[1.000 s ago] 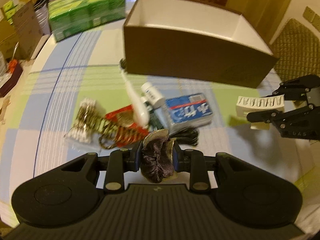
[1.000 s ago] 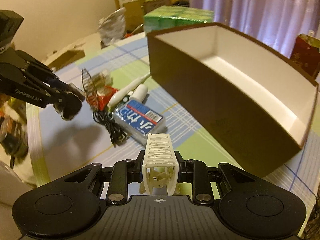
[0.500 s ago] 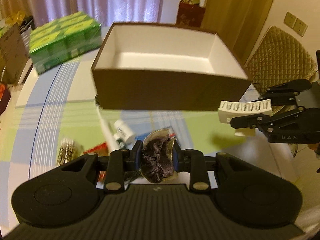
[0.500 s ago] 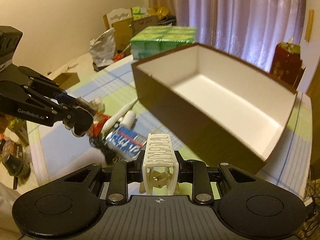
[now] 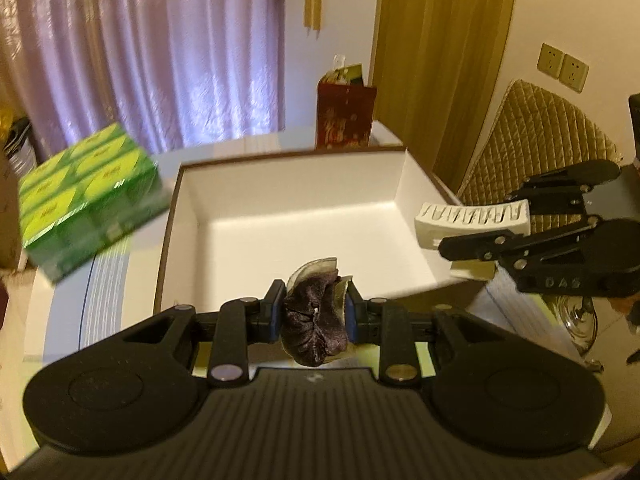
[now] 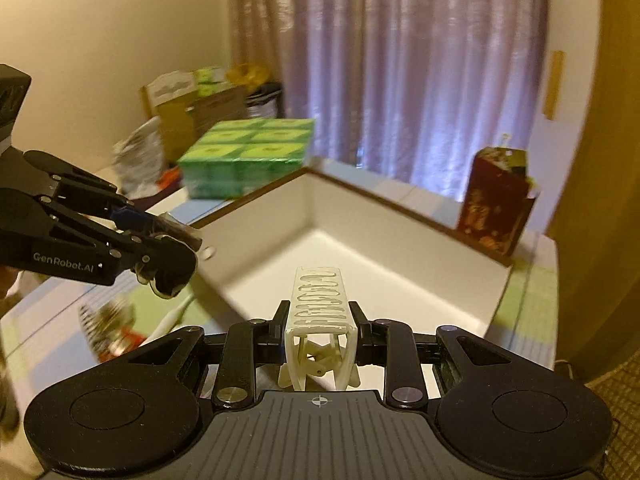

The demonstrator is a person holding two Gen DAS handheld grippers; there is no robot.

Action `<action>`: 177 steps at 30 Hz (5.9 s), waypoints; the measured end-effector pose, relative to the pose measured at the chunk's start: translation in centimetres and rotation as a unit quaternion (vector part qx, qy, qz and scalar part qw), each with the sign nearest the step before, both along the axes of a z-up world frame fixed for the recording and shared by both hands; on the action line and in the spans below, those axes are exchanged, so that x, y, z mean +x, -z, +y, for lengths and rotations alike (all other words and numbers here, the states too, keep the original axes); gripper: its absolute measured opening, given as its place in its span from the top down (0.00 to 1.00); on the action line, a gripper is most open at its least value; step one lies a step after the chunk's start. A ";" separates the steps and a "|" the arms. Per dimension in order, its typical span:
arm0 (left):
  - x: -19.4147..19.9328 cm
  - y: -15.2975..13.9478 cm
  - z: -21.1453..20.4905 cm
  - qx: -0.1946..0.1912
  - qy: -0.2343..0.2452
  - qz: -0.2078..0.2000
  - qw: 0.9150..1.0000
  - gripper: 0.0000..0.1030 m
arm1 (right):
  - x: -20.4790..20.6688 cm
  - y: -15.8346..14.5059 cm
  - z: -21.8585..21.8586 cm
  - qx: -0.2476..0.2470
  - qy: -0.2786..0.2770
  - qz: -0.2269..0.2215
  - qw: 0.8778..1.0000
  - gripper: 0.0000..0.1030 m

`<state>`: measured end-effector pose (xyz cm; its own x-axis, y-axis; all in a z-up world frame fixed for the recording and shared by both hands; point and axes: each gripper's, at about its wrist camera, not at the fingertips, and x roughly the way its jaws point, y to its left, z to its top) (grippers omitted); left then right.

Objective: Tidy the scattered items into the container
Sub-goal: 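Carry the scrunchie with the left tool and the clip with the right tool into the box, then open the left tool releasing the scrunchie while the right tool releases the clip, then withdraw both tools from the box back toward the remaining items, then grasp the cotton-swab bag with the left tool while the right tool grasps the blue floss box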

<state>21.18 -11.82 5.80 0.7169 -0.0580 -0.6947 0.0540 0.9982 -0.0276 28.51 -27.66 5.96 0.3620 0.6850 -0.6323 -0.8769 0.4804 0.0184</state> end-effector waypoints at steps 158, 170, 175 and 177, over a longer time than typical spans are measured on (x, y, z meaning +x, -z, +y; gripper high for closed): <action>-18.0 6.4 4.5 0.001 -0.198 0.088 0.976 0.15 | -10.5 7.4 2.6 -0.069 0.040 0.135 0.988 0.00; -16.3 8.8 6.6 0.087 -0.058 0.104 0.989 0.18 | -9.5 8.9 2.8 -0.095 0.091 0.159 0.979 0.00; -15.4 9.8 8.0 0.092 -0.017 0.113 0.989 0.19 | -9.5 9.4 2.9 -0.101 0.119 0.166 0.974 0.00; -15.2 10.4 8.5 0.096 -0.001 0.120 0.988 0.22 | -9.5 9.6 3.1 -0.106 0.129 0.170 0.971 0.00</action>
<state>6.00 -3.36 -4.56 0.5295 0.0919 -0.8433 0.0668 0.9865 0.1495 18.99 -24.55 -3.61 0.2507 0.4403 -0.8621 -0.6874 0.7080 0.1617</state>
